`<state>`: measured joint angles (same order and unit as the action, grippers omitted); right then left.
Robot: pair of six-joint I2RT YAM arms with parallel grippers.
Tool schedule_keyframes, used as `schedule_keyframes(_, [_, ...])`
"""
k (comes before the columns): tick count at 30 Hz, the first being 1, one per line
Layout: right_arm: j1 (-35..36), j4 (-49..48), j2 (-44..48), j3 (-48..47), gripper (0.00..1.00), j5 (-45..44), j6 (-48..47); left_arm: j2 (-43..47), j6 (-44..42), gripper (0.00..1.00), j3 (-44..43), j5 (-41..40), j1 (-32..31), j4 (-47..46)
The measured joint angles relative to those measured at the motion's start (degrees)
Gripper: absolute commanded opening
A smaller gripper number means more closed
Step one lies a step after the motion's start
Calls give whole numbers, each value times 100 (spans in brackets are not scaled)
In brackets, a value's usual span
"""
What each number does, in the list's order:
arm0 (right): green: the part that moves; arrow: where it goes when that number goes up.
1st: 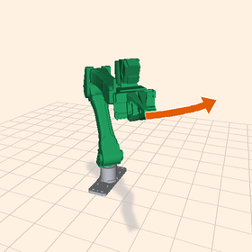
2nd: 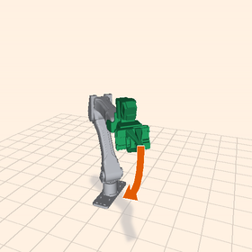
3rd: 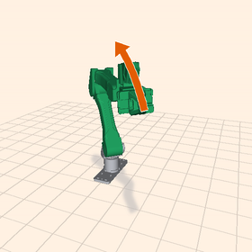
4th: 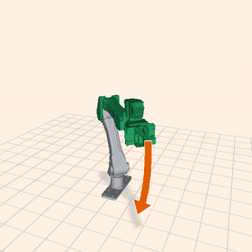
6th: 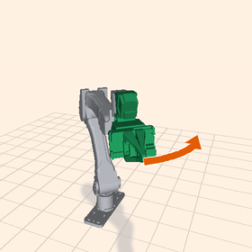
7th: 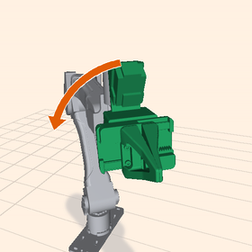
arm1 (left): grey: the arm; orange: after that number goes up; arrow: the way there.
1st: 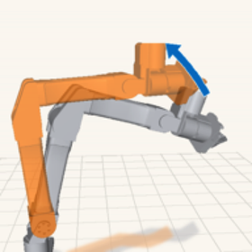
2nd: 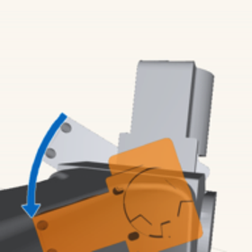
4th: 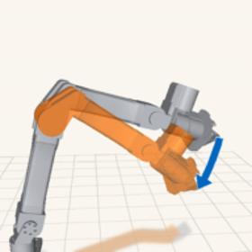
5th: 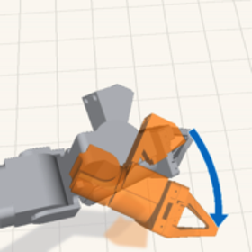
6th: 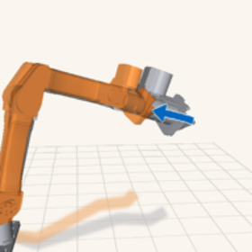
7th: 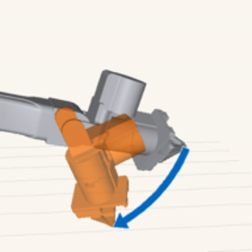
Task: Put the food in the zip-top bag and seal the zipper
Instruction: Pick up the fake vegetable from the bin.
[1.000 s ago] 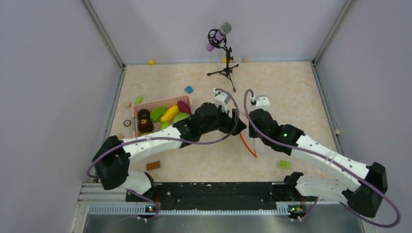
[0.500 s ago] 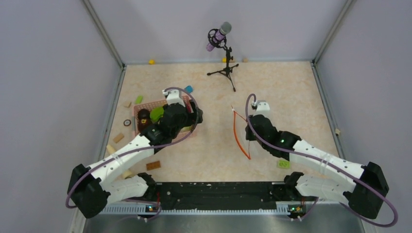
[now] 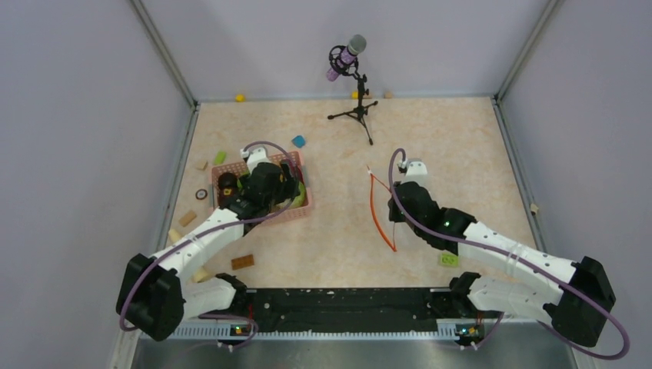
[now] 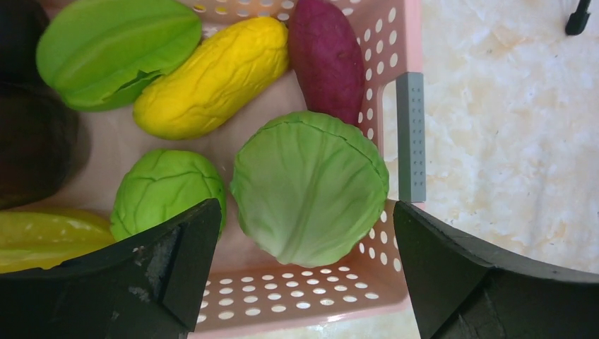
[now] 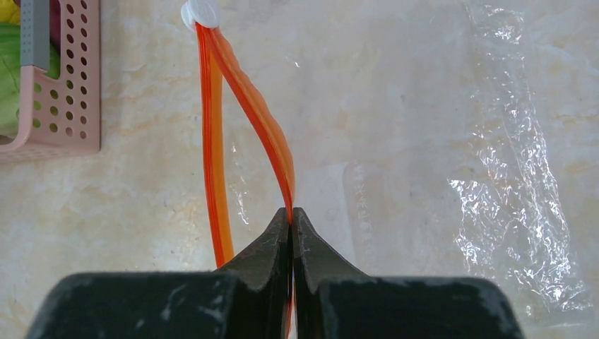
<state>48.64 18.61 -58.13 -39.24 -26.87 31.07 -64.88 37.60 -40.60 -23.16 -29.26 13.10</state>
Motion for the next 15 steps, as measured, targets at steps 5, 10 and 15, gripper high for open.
schedule_keyframes(5, [0,-24,0,0,0,44,0,-442,-52,93,2,525,262,-168])
schedule_keyframes(10, [0,-81,0,26,0,116,2,-651,-44,88,4,713,385,-254])
schedule_keyframes(15, [0,-181,2,37,0,160,2,-815,4,75,2,782,400,-400])
